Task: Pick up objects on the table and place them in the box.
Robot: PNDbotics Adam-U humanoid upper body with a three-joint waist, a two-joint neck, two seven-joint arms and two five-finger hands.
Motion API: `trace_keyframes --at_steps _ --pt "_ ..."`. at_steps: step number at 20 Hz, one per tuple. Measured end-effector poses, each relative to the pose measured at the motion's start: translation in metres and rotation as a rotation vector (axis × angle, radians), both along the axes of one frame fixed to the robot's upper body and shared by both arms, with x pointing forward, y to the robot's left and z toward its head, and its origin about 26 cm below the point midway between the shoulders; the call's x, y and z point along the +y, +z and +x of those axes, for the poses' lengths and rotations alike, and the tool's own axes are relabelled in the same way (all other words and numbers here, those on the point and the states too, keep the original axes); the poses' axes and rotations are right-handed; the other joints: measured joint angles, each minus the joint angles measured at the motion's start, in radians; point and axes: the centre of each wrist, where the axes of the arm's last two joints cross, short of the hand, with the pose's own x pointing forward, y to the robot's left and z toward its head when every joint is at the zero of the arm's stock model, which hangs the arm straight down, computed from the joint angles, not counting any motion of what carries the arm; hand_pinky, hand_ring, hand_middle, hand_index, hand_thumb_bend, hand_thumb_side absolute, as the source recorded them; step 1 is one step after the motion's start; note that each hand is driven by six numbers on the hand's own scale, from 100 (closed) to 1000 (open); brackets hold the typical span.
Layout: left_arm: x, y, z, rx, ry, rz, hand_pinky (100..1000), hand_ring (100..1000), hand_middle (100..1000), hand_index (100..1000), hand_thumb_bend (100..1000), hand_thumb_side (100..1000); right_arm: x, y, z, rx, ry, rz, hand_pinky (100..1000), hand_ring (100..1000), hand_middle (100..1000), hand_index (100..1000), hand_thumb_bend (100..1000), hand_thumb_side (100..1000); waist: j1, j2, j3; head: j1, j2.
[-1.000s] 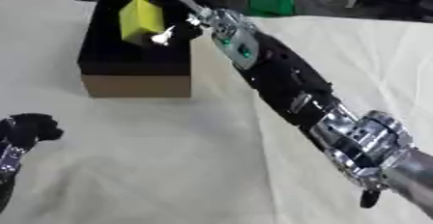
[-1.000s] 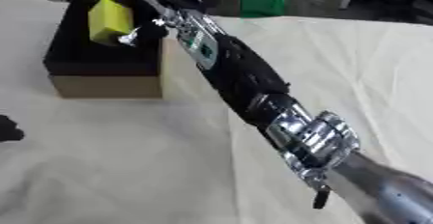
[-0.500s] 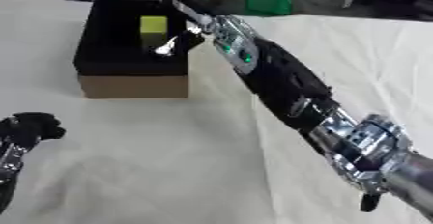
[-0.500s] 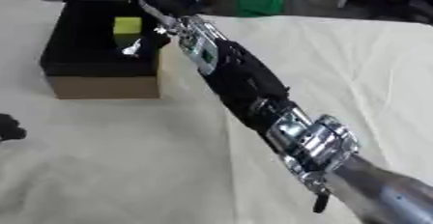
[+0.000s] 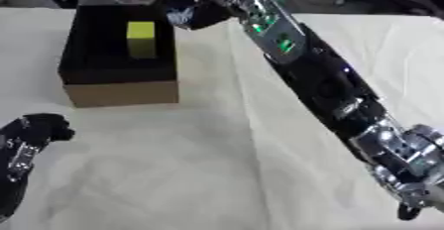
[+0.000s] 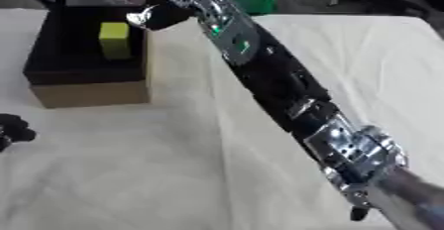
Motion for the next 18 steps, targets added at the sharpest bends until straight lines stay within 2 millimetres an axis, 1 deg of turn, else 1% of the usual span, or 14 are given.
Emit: trace_keyframes --at_steps 1,4,8,14,15,16,18 --pt "0.001 -0.001 0.000 0.001 0.007 -0.002 696 615 578 676 458 656 -0.004 0.004 -0.010 -0.001 0.027 0.034 706 877 736 884 392 206 0.001 -0.002 -0.008 0.006 0.003" --pt "0.005 -0.002 -0.001 0.005 0.030 -0.006 696 615 578 676 458 658 -0.020 0.007 -0.041 -0.009 0.068 0.116 723 902 750 885 398 201 0.002 -0.002 -0.028 0.022 0.004" --pt "0.009 -0.005 -0.003 0.012 0.057 -0.011 696 615 578 677 458 660 -0.041 0.001 -0.071 -0.012 0.045 0.162 742 925 751 886 390 204 0.011 -0.007 -0.056 0.043 0.011" --pt "0.015 -0.010 -0.005 0.023 0.091 -0.015 696 615 578 677 457 663 -0.066 -0.022 -0.095 0.010 -0.034 0.207 740 924 741 886 355 234 0.017 -0.008 -0.082 0.064 0.012" --pt "0.015 -0.010 -0.005 0.023 0.095 -0.016 696 615 578 677 457 663 -0.070 -0.027 -0.098 0.017 -0.050 0.217 735 920 735 885 314 205 0.019 -0.008 -0.087 0.068 0.012" --pt "0.016 -0.011 -0.005 0.024 0.101 -0.017 696 615 578 677 458 663 -0.074 -0.032 -0.101 0.025 -0.069 0.226 733 919 732 885 334 248 0.022 -0.008 -0.092 0.073 0.013" --pt "0.017 -0.011 -0.005 0.025 0.109 -0.018 696 615 578 677 458 666 -0.080 -0.040 -0.105 0.036 -0.101 0.243 727 915 722 881 319 263 0.023 -0.008 -0.096 0.080 0.018"
